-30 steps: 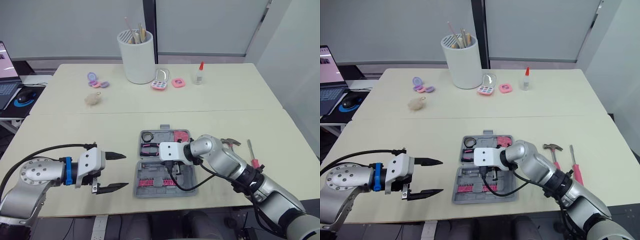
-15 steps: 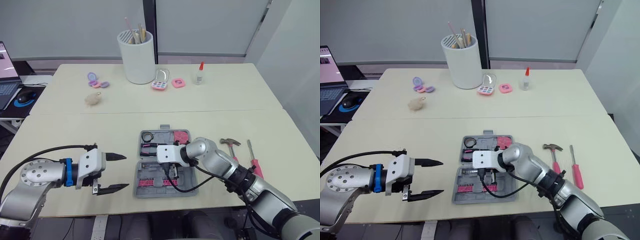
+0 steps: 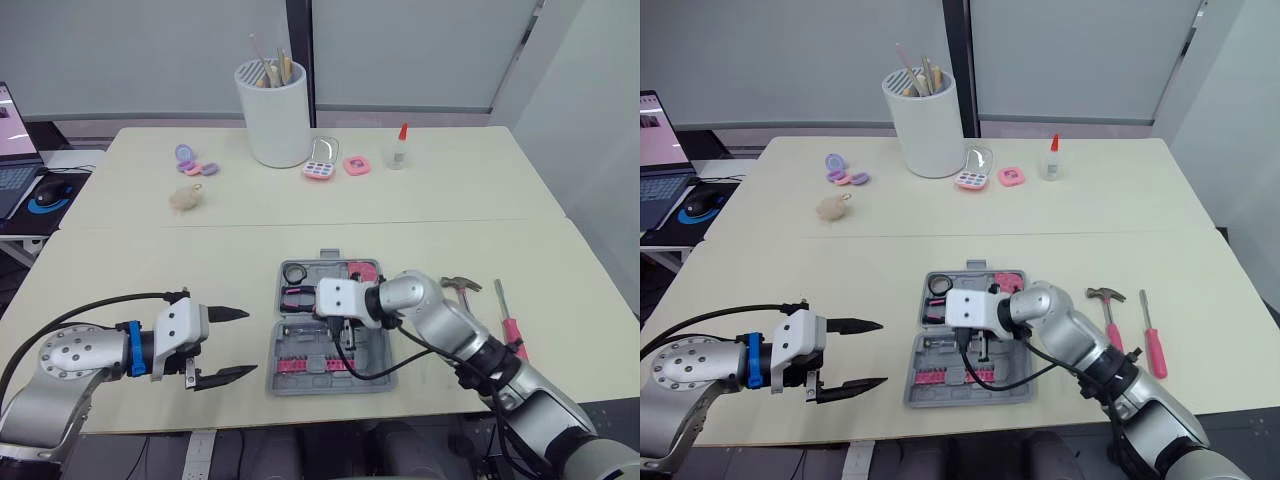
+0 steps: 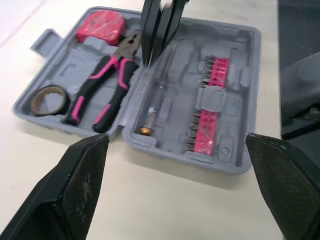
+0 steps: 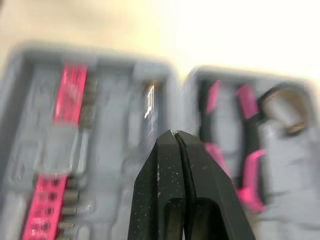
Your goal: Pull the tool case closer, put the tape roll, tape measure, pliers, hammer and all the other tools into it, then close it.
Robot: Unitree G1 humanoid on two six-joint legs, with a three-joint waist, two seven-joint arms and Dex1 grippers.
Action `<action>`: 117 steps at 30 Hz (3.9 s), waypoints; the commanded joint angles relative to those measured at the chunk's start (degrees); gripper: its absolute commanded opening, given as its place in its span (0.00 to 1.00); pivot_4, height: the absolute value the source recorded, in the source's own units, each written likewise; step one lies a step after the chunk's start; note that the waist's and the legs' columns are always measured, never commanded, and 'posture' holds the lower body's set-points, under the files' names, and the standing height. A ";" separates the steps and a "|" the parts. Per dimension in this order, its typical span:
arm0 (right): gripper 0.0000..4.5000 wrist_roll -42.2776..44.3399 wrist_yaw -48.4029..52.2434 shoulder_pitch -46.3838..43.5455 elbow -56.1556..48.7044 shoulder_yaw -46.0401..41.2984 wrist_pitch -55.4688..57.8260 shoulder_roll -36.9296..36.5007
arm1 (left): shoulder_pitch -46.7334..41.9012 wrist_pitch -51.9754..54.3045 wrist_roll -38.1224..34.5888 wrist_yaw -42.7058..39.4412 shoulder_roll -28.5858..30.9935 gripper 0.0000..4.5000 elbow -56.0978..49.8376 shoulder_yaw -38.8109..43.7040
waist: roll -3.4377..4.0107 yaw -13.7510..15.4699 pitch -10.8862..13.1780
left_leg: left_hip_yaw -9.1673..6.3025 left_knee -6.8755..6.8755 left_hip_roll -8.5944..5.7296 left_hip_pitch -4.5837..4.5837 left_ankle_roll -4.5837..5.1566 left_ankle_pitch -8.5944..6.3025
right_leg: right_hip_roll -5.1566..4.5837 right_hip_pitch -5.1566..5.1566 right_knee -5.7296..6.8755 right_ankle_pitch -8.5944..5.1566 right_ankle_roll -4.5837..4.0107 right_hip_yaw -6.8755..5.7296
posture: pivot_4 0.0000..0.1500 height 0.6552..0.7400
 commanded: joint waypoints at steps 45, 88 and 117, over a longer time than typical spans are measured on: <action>0.99 18.53 5.37 57.99 -0.93 -66.66 -10.53 -33.17 | 19.88 9.03 -4.95 13.08 -8.60 1.00 1.40 22.99 | -0.09 0.22 -0.05 | 0.11 -0.09 -0.03 0.27 0.00 -0.01 | -0.05 0.39 -0.26 -0.04 0.01 0.08 | 1.00 0.96; 0.79 12.99 -39.74 26.37 -1.16 -36.23 20.84 -4.22 | -5.32 5.12 -7.98 2.11 -7.03 1.00 -13.18 -3.99 | 0.14 0.10 -0.03 | 0.08 -0.03 -0.05 0.19 -0.03 0.01 | 0.15 0.30 -0.15 -0.01 0.04 0.14 | 1.00 0.96; 0.05 14.85 -42.67 31.04 -20.84 -32.29 32.51 3.23 | -4.45 -0.27 -4.95 0.96 -6.57 1.00 -9.12 -3.72 | 0.17 0.07 -0.03 | 0.06 -0.07 -0.02 0.15 -0.03 0.01 | 0.11 0.24 -0.13 -0.01 0.04 0.13 | 1.00 0.96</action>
